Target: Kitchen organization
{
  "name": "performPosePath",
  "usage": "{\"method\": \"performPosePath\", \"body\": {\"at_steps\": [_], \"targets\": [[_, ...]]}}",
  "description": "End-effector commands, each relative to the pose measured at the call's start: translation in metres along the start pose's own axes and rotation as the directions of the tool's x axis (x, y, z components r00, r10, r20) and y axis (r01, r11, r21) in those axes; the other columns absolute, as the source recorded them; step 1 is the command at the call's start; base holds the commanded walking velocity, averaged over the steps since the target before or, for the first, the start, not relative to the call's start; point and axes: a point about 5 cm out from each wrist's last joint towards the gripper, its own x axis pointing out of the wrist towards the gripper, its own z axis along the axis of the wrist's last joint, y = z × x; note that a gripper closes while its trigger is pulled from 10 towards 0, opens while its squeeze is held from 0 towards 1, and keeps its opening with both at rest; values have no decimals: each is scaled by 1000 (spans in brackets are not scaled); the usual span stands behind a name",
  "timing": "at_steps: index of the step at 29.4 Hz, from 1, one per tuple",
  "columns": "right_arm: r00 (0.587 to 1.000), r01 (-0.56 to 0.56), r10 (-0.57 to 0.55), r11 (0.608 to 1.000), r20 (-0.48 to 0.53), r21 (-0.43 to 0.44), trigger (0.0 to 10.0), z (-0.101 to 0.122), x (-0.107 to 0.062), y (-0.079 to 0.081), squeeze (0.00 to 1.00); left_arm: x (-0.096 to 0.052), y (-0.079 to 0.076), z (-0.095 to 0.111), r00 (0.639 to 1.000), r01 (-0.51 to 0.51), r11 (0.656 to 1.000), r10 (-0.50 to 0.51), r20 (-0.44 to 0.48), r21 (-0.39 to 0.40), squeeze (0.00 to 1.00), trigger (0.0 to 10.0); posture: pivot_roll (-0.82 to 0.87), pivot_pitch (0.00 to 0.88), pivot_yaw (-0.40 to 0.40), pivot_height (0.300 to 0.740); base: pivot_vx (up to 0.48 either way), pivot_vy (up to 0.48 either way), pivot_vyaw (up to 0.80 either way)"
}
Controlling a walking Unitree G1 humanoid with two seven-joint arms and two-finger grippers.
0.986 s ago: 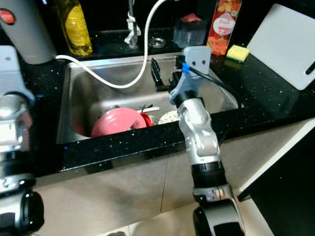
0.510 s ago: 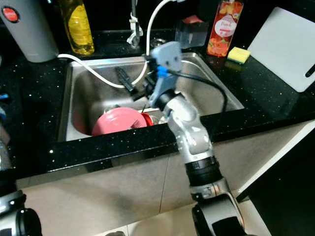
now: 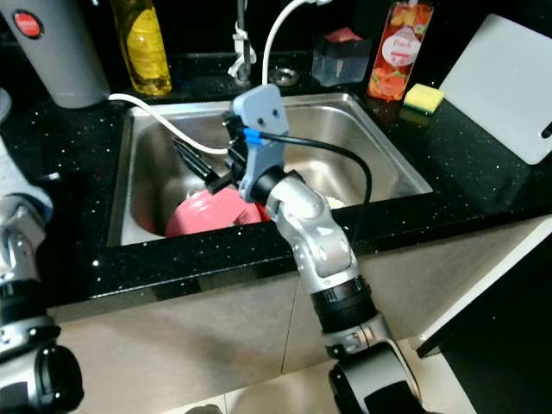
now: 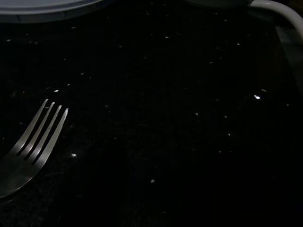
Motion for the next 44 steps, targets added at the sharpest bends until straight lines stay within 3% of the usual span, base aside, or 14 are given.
{"method": "performPosePath", "body": {"at_steps": [1,2,5,6,17,27,28,29,30,35,39,41,43,44], "targets": [[1000,-12,12,1000,-6,7,10000,0,-2,4,0,3,4,-20,995,-5,1000,7,-96,23,0,5686,165,0,-8,740,0,0,0],[1000,-11,11,1000,-5,12,10000,-1,-2,5,0,2,5,-29,992,-15,1000,18,-124,24,0,3922,166,0,-6,740,0,0,0],[1000,-10,10,1000,-5,16,10000,-1,-2,5,0,0,5,-37,988,-22,999,25,-150,24,0,3020,168,0,-6,740,0,0,0],[1000,-10,10,1000,-5,20,10000,-2,-3,6,0,-1,6,-46,984,-31,999,34,-174,22,0,0,170,0,-9,740,0,0,0],[1000,-20,20,999,-1,32,10000,-2,-2,9,0,-7,12,-71,964,-135,991,134,-229,8,0,0,178,0,-21,740,0,0,0],[1000,-15,15,999,-6,40,10000,-2,-3,9,0,-8,-14,-50,994,-11,1000,13,-106,18,0,0,172,0,-22,740,0,0,0],[1000,-14,14,999,-7,40,10000,-2,-3,9,0,-9,-22,-43,998,20,999,-18,-68,38,0,3373,168,0,-24,740,0,0,0],[1000,-13,14,999,-8,40,10000,-2,-3,9,0,-10,-27,-38,998,39,998,-37,-42,53,0,3373,168,0,-24,740,0,0,0],[1000,-12,13,999,-9,41,10000,-2,-3,8,0,-13,-46,-20,993,106,991,-110,42,88,0,10000,167,0,-24,740,0,0,0],[1000,-11,11,999,-10,41,10000,-2,-3,8,0,-19,-77,1,965,222,968,-236,117,115,0,10000,166,0,-24,740,0,0,0],[1000,-9,9,999,-11,42,10000,-2,-2,9,0,-34,-137,5,852,515,855,-519,66,61,0,10000,161,0,-24,740,0,0,0],[1000,-8,9,999,-12,41,10000,-2,-2,9,0,-40,-150,1,812,579,813,-582,45,58,0,10000,158,0,-23,740,0,0,0],[1000,-5,6,999,-13,39,10000,-2,-2,9,0,-56,-178,-13,720,692,716,-694,-16,93,0,10000,146,0,-21,740,0,0,0],[1000,-5,6,999,-13,39,10000,-2,-2,9,0,-56,-178,-13,720,692,716,-694,-16,93,0,10000,146,0,-21,740,0,0,0]]}}
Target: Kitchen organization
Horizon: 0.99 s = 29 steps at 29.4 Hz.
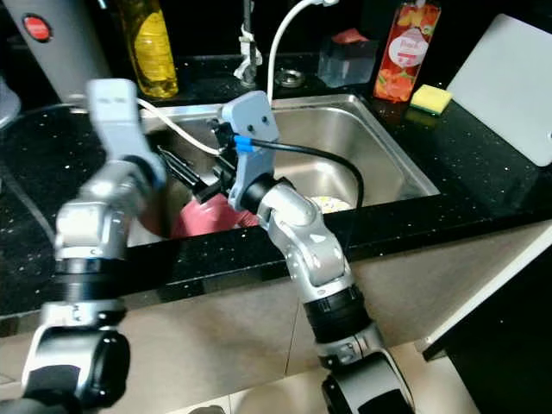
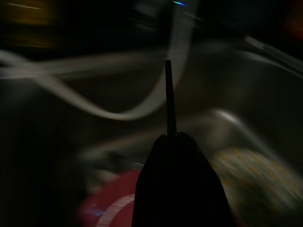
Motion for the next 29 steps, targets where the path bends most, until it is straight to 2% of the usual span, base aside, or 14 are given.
{"method": "performPosePath", "body": {"at_steps": [1,2,3,4,5,10,11,13,14,20,22,23,25,29], "targets": [[1000,-4,4,1000,-1,-2,10000,2,0,2,0,2,-15,-12,996,70,998,-70,-54,6,0,10000,141,0,-20,740,0,0,0],[1000,1,-1,1000,-4,-5,10000,2,-1,2,0,4,-22,-22,993,78,997,-77,-86,10,0,10000,139,0,-20,740,0,0,0],[1000,3,-3,1000,-5,-5,10000,1,-2,1,0,5,-22,-25,993,66,997,-63,-98,28,349,10000,139,0,-20,740,0,0,0],[1000,4,-4,1000,-6,-5,10000,1,-2,1,0,5,-21,-27,993,58,997,-54,-105,41,349,10000,139,0,-20,740,0,0,0],[1000,5,-5,1000,-8,-5,10000,1,-2,1,0,5,-20,-29,993,51,997,-45,-109,50,1000,10000,144,0,-24,740,0,0,0],[1000,3,-3,1000,-11,-4,10000,0,-2,1,0,4,-17,-28,995,49,996,-43,-92,72,1000,10000,150,0,-27,740,0,0,0],[1000,0,0,1000,-10,-2,10000,0,-1,2,0,-1,-15,-19,999,42,996,-40,-22,82,749,10000,154,0,-29,740,0,0,0],[1000,0,0,1000,-8,-1,10000,0,-1,3,0,-3,-14,-15,999,40,996,-41,12,85,749,10000,154,0,-29,740,0,0,0],[1000,-1,1,1000,-6,1,10000,1,0,3,0,-7,-9,-9,998,21,995,-26,52,102,0,10000,156,0,-32,740,0,0,0],[1000,-2,2,1000,-4,2,10000,2,0,3,0,-18,12,0,991,-104,980,87,105,171,0,10000,160,0,-34,740,0,0,0],[1000,3,-3,1000,-5,3,10000,2,-1,1,0,-42,60,8,917,-396,892,372,143,217,0,10000,174,0,-38,740,0,0,0],[1000,3,-3,1000,-5,3,10000,2,-1,1,0,-42,60,8,917,-396,892,372,143,217,0,10000,174,0,-38,740,0,0,0],[1000,21,-21,1000,-4,4,10000,2,-2,-3,0,-76,106,14,785,-619,750,596,170,232,0,10000,188,0,-43,740,0,0,0],[998,69,-69,998,-5,-1,10000,2,-4,-15,0,-119,146,21,642,-765,610,746,176,208,0,10000,201,0,-44,740,0,0,0]]}}
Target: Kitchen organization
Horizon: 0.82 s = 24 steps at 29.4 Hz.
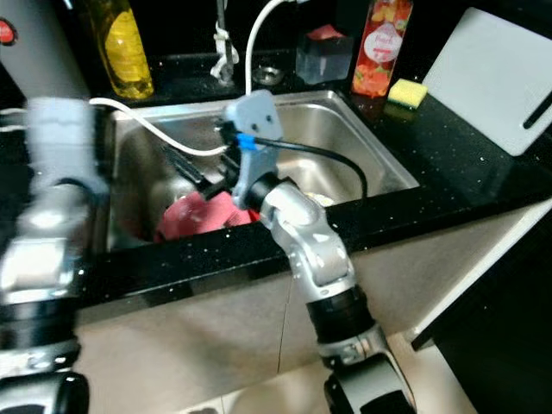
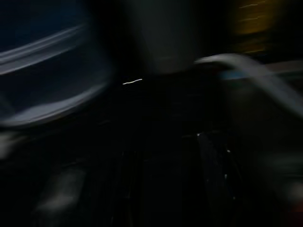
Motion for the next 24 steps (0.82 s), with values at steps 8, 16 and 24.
{"method": "performPosePath", "body": {"at_steps": [8,16,24], "targets": [[997,80,-80,997,0,-3,10000,1,-1,-20,0,-9,88,-20,962,-235,972,229,-147,-27,176,10000,209,0,-48,740,0,0,0],[997,79,-79,997,-2,-5,10000,0,-2,-20,0,-11,93,-25,965,-197,980,188,-184,-36,1000,10000,208,0,-42,740,0,0,0],[998,68,-68,998,-4,-3,10000,-2,-3,-16,0,-23,98,-74,906,-31,949,-106,-411,-315,0,8471,212,0,-34,740,0,0,0]]}}
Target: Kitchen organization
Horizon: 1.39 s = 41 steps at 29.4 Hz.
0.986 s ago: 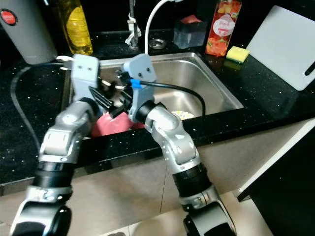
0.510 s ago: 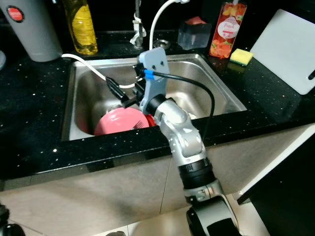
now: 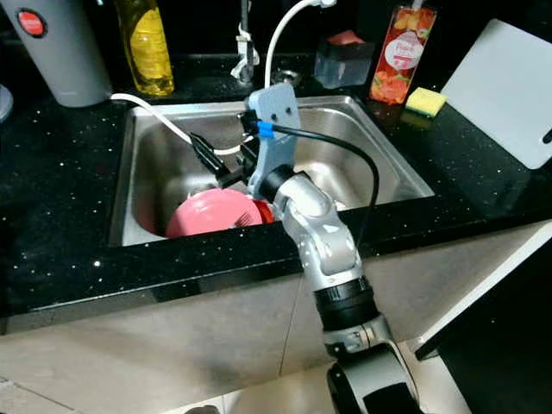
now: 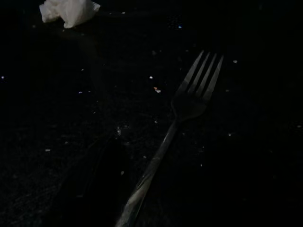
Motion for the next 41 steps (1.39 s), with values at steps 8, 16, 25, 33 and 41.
{"method": "performPosePath", "body": {"at_steps": [8,16,25,33,41], "targets": [[1000,-3,3,1000,5,-5,10000,-1,-2,0,0,3,15,-42,974,40,991,-67,-216,-127,0,1843,214,0,-33,740,0,0,0],[1000,-8,8,1000,7,-2,10000,-1,-1,1,0,5,-1,-51,953,118,978,-160,-258,-170,0,0,208,0,-37,740,0,0,0],[1000,-5,5,1000,3,-3,10000,-1,-2,0,0,11,-32,-51,928,228,951,-278,-249,-210,0,0,208,0,-45,740,0,0,0],[1000,0,0,1000,4,6,10000,0,-3,4,0,30,-132,-26,855,460,865,-493,-162,-200,0,10000,181,12,-25,740,0,0,0],[1000,16,-16,1000,-5,11,10000,-2,-6,4,0,32,-203,-1,785,596,787,-613,-88,-160,0,10000,166,38,0,740,0,0,0]]}}
